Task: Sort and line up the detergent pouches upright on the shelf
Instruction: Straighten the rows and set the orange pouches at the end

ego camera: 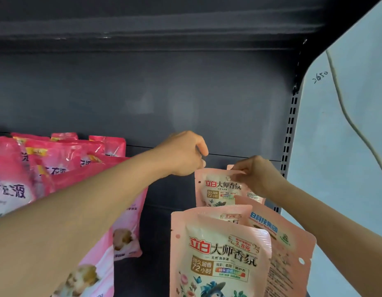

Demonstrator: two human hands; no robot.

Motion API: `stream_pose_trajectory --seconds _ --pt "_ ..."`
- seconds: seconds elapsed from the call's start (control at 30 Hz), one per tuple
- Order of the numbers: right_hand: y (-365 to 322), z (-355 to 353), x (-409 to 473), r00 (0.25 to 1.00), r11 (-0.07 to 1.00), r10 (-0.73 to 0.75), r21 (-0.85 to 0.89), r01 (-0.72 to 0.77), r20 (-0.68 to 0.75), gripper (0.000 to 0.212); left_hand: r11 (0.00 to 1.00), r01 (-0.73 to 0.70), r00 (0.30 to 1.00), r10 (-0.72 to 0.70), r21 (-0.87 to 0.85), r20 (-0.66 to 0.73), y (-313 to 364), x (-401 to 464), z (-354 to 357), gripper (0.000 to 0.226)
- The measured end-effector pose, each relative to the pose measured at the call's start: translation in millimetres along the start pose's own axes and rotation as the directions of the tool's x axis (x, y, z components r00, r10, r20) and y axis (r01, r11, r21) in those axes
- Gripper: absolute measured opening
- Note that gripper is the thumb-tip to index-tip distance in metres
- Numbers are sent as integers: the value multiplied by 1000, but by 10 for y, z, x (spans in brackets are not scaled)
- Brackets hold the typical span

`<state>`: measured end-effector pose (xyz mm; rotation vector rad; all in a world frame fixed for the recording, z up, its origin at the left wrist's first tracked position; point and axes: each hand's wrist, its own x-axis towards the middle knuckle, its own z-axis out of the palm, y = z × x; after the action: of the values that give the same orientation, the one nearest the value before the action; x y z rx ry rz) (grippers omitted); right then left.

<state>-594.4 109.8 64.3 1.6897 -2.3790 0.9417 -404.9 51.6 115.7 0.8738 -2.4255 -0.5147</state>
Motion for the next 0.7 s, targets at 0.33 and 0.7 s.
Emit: stream_pose_trajectory --seconds 0.33,0.7 --pt "-144 216 3 987 985 -148 104 140 68 10 926 23 993 -64 376 96 -227 315 270 26" --pt "386 -171 231 988 993 -27 -115 10 -152 19 912 -14 990 -45 410 133 -276 474 349 34"
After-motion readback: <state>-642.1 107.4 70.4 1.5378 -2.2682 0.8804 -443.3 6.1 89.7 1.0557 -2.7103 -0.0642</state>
